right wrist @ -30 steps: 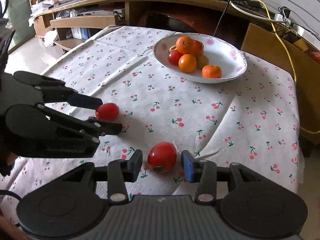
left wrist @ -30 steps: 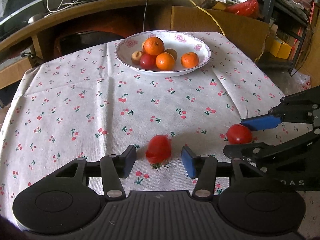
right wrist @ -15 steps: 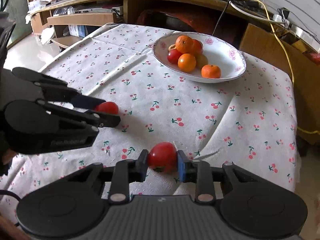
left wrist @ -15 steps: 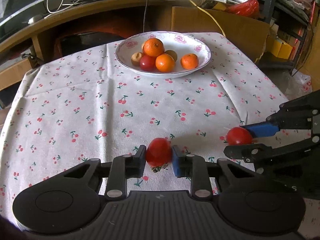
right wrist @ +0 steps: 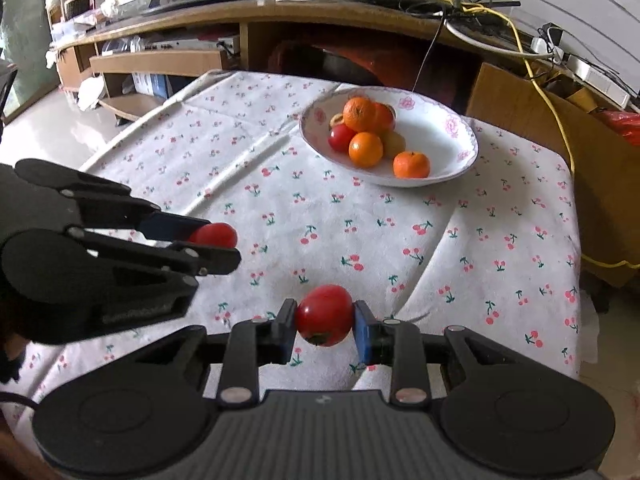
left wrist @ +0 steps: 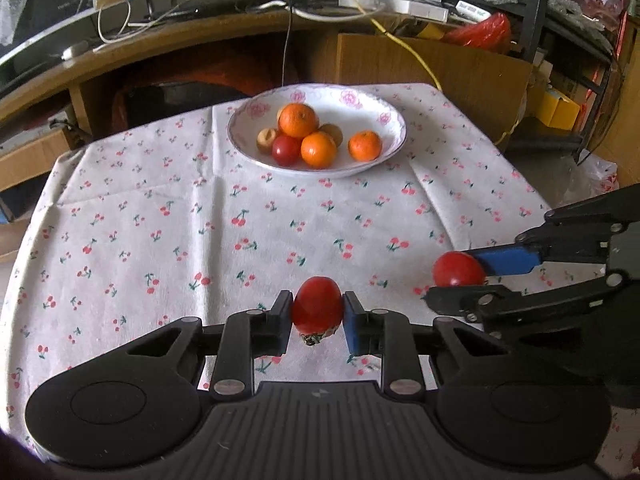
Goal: Organize fruits
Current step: 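Carry both held red tomatoes up and over the white bowl, then open the left tool over the bowl while the right tool releases its tomato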
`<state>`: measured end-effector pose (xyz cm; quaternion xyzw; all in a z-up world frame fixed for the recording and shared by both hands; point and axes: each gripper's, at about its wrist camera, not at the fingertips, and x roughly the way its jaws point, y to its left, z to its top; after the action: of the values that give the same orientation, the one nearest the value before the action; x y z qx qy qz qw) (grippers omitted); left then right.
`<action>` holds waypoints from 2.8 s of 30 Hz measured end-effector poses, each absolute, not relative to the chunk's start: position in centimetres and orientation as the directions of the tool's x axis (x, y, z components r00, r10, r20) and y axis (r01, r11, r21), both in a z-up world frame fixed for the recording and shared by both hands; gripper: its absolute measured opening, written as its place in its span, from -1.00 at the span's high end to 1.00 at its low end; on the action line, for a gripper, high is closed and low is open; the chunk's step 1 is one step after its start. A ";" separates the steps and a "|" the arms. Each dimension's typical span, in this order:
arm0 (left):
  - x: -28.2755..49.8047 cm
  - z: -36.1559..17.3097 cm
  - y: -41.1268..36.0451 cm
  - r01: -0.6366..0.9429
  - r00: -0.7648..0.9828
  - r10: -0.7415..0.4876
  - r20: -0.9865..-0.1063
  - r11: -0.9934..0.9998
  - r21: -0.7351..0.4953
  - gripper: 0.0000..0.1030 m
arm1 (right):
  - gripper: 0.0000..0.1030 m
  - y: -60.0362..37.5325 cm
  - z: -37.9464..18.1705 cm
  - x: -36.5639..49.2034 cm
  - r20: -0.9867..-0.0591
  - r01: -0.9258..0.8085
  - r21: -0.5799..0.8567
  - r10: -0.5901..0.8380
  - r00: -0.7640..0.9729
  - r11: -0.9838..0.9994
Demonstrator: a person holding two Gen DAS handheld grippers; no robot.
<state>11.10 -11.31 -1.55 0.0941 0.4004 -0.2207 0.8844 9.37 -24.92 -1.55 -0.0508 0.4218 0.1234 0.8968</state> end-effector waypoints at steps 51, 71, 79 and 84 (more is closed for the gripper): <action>18.4 1.7 -15.3 0.450 0.668 -0.314 -0.675 0.892 0.030 0.38 | 0.05 -28.5 1.5 16.7 -0.683 -0.129 0.031 0.115 0.722 0.991; 25.5 0.8 -18.1 0.449 0.699 -0.285 -0.656 0.889 0.092 0.39 | 0.05 -31.2 0.3 24.5 -0.648 -0.106 0.052 0.114 0.753 0.993; 27.0 0.3 -18.1 0.467 0.669 -0.316 -0.672 0.883 0.049 0.34 | 0.05 -32.2 -0.2 25.7 -0.648 -0.094 0.089 0.129 0.751 0.992; 27.3 0.3 -17.7 0.468 0.665 -0.318 -0.676 0.883 0.045 0.30 | 0.05 -32.2 -0.5 26.3 -0.647 -0.107 0.105 0.150 0.748 0.989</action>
<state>27.30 -17.72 0.29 0.1078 0.3471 -0.2168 0.9061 26.28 -32.21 -0.47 0.0305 0.3485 0.0688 0.9343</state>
